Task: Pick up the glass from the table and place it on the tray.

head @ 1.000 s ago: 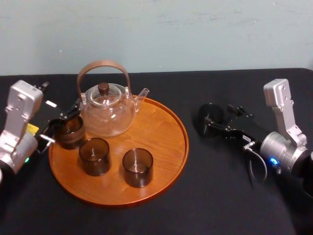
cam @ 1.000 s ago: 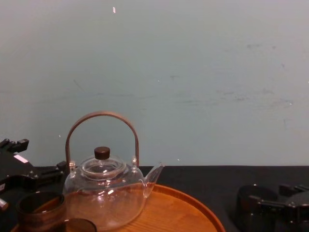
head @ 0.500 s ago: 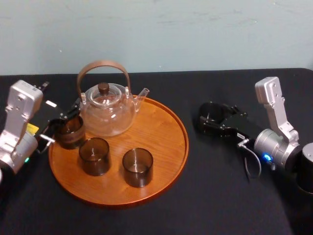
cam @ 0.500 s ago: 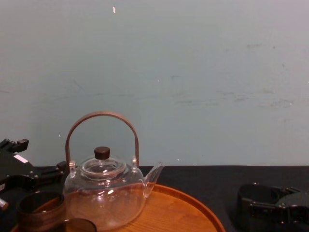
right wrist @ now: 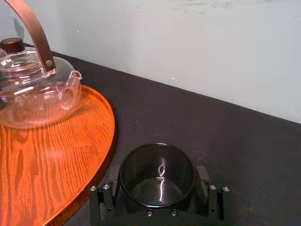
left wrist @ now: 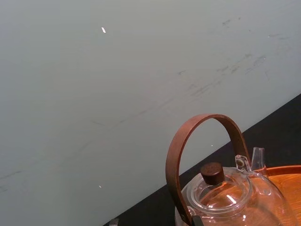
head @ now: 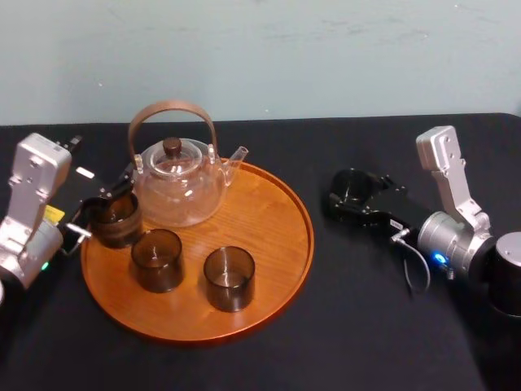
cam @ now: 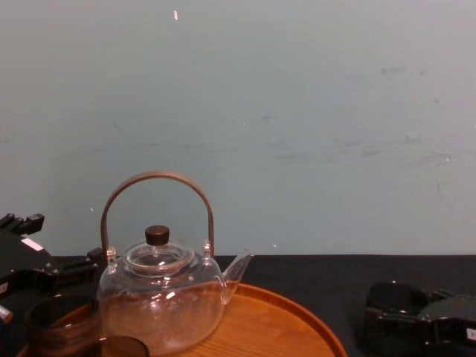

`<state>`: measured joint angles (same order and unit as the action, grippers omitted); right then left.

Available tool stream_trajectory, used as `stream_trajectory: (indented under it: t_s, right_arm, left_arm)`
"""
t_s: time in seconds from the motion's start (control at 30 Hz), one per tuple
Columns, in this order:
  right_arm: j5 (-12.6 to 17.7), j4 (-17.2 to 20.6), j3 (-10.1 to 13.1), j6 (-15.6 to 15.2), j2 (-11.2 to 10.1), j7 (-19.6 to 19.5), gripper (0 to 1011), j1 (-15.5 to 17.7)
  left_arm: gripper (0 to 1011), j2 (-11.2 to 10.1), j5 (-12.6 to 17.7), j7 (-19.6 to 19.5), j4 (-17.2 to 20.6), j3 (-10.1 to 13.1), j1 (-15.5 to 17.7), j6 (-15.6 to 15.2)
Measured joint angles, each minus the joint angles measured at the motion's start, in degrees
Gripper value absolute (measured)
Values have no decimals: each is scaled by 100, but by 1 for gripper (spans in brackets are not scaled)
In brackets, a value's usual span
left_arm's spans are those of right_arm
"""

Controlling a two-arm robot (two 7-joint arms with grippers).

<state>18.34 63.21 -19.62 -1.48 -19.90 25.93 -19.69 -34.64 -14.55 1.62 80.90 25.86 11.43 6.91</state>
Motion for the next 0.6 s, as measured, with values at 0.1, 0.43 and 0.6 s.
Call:
stream_trajectory:
  t_s: [0.1, 0.43, 0.6]
  right_arm:
    - [-31, -57, -23, -5, 24, 3, 1002, -43]
    - [-93, -96, -48, -12, 42, -16, 1002, -84]
    - [-83, -87, -42, -15, 39, -20, 913, -76]
  left_arm:
    - [1001, 0, 0, 0, 0, 0, 0, 0]
    - [1001, 0, 0, 0, 0, 0, 0, 0]
    - [1001, 0, 0, 0, 0, 0, 0, 0]
